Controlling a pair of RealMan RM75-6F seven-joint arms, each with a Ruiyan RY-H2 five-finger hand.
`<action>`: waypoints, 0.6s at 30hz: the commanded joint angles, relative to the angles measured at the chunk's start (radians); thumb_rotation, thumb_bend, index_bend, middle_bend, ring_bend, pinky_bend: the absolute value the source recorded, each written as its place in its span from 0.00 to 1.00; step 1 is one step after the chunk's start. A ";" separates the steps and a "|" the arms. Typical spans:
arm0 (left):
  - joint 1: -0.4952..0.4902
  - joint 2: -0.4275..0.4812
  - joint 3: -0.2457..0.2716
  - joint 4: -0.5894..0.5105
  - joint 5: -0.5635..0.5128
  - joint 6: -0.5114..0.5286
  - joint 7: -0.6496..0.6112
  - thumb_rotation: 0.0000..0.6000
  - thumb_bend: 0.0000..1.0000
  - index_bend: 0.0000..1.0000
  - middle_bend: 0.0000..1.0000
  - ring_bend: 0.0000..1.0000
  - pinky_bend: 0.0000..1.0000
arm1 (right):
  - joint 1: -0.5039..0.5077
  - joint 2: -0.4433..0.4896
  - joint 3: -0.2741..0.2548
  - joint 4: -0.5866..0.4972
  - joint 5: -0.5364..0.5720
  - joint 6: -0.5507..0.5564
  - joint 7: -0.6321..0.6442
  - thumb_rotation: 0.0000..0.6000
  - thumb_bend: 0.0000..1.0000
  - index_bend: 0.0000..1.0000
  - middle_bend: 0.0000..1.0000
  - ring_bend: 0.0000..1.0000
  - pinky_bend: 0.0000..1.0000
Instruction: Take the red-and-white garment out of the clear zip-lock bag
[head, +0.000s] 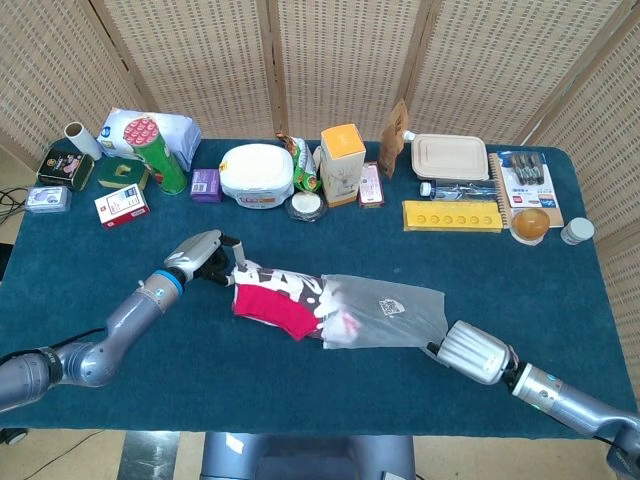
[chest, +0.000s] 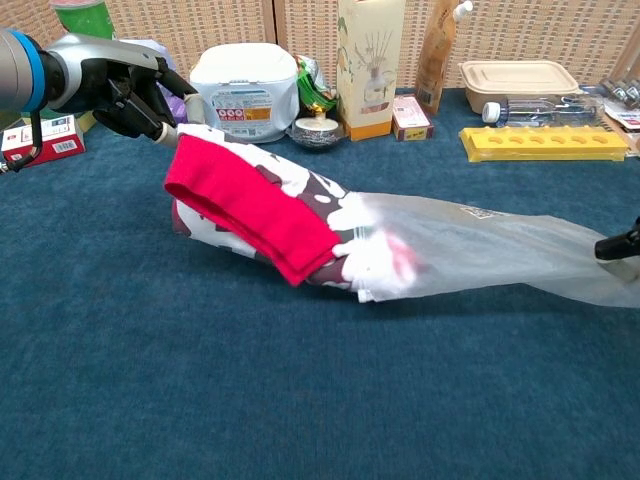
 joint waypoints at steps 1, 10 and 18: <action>0.001 -0.005 -0.005 0.011 -0.004 0.007 0.001 1.00 0.48 0.77 1.00 1.00 1.00 | -0.016 0.012 0.003 0.014 0.015 0.011 0.008 1.00 0.56 0.82 0.91 1.00 1.00; 0.017 -0.019 -0.009 0.022 0.011 0.029 0.006 1.00 0.47 0.77 1.00 1.00 1.00 | -0.050 0.025 0.011 0.045 0.035 0.029 0.020 1.00 0.55 0.80 0.91 1.00 1.00; 0.080 0.048 -0.004 -0.032 0.113 0.033 -0.030 1.00 0.21 0.12 0.38 0.27 0.50 | -0.082 0.059 0.045 0.010 0.094 0.021 -0.024 1.00 0.24 0.36 0.52 0.82 0.91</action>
